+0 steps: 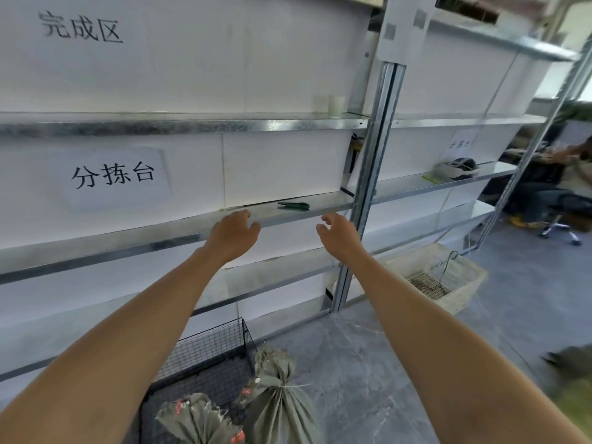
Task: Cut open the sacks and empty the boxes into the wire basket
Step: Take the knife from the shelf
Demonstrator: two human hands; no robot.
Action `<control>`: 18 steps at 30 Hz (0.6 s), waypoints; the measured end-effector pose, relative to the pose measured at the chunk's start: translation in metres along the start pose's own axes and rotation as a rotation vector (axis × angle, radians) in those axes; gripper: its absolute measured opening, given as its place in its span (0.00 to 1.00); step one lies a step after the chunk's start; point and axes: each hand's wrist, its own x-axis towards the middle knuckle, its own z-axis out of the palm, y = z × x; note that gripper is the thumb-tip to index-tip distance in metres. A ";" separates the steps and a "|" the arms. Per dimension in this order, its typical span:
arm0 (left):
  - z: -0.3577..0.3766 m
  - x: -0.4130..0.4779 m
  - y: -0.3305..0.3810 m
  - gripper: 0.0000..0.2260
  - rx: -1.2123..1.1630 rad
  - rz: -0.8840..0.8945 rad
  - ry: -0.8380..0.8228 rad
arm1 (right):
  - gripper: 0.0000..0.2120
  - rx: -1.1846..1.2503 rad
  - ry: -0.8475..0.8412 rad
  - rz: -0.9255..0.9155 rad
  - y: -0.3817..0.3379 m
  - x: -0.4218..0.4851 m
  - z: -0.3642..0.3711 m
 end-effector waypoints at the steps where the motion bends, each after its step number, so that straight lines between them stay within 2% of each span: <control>1: 0.001 0.001 0.004 0.22 0.002 0.011 0.000 | 0.20 -0.005 0.010 0.000 0.001 0.001 -0.003; 9: 0.012 0.013 0.020 0.20 0.032 0.089 -0.021 | 0.19 -0.023 0.041 0.022 0.014 0.008 -0.013; 18: 0.030 0.039 0.035 0.18 -0.031 0.057 -0.013 | 0.19 -0.038 0.036 0.010 0.037 0.032 -0.020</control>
